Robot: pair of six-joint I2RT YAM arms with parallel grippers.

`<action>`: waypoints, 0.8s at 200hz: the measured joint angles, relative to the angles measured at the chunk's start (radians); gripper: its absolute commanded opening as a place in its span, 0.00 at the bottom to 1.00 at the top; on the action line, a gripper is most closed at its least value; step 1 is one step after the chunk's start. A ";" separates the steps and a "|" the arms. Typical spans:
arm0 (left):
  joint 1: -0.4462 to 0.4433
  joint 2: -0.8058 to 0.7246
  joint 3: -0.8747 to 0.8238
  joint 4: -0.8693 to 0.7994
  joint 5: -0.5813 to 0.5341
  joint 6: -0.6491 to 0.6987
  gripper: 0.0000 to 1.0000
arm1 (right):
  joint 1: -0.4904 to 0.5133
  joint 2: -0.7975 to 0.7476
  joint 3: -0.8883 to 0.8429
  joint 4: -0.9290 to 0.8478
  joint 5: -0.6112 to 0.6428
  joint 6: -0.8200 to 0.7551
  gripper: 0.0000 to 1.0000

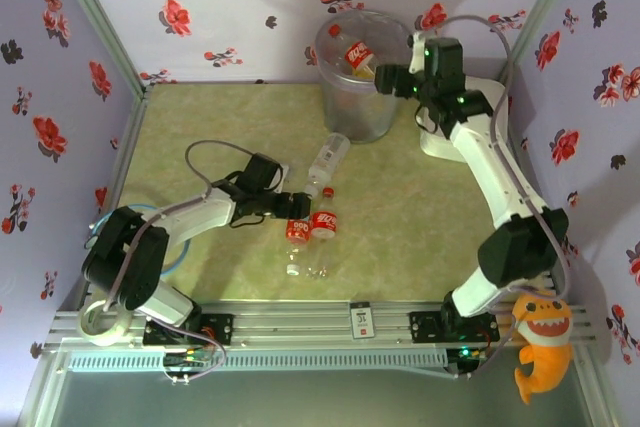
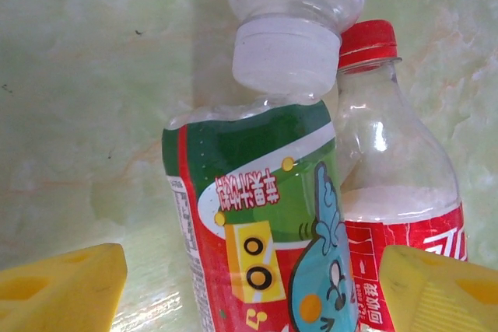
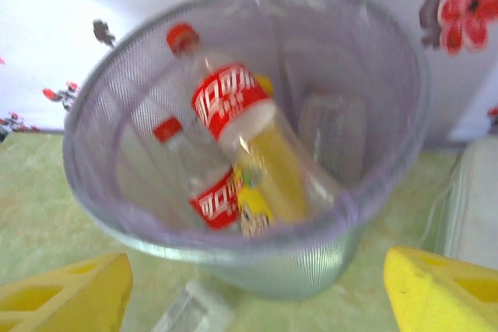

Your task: Put the plastic bottles in the bin

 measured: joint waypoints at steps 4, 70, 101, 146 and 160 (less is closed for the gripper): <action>-0.001 0.002 0.003 -0.002 0.000 0.000 0.83 | 0.000 -0.019 -0.037 0.009 -0.002 0.006 0.86; -0.003 0.048 0.039 -0.057 -0.011 0.003 0.74 | 0.000 -0.264 -0.499 0.063 -0.004 0.108 0.86; -0.003 0.058 0.054 -0.091 -0.029 0.003 0.68 | 0.000 -0.347 -0.632 0.074 -0.003 0.156 0.86; -0.005 0.061 0.064 -0.108 -0.064 0.000 0.57 | 0.000 -0.432 -0.735 0.098 -0.003 0.204 0.86; -0.005 0.061 0.066 -0.111 -0.076 -0.002 0.54 | 0.000 -0.448 -0.740 0.098 -0.003 0.211 0.86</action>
